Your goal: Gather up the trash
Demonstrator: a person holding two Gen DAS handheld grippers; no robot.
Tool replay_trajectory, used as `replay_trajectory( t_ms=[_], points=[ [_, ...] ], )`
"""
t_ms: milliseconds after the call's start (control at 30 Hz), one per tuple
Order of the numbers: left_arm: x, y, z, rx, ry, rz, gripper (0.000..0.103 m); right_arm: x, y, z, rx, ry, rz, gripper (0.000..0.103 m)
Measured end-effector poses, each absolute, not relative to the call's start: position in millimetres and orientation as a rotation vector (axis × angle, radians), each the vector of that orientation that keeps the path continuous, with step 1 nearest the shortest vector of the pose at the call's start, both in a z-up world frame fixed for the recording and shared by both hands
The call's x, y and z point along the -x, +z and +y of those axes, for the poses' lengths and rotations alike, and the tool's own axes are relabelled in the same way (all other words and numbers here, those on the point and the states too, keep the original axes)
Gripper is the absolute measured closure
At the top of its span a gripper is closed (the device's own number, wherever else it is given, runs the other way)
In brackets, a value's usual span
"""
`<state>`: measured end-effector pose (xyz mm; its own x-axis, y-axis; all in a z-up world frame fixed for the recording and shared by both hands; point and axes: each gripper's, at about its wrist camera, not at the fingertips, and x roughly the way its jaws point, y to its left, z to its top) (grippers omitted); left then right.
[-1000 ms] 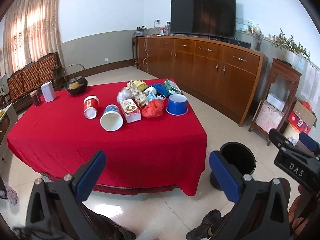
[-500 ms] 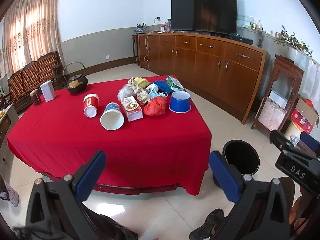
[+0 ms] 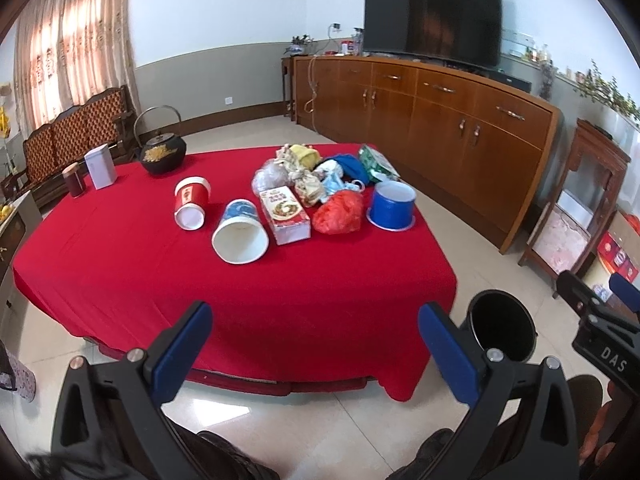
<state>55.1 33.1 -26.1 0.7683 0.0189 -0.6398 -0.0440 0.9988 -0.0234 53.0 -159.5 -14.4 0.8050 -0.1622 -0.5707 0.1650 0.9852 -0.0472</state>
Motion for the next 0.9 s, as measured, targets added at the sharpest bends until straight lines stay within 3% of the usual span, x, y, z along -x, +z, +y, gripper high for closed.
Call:
replay_trajectory(
  t_ms=[900],
  points=[
    [-154.3, -57.6, 89.9, 0.078, 0.139, 0.77, 0.0, -181.1, -43.5, -111.0, 0.004, -0.035, 0.691, 0.0]
  ],
)
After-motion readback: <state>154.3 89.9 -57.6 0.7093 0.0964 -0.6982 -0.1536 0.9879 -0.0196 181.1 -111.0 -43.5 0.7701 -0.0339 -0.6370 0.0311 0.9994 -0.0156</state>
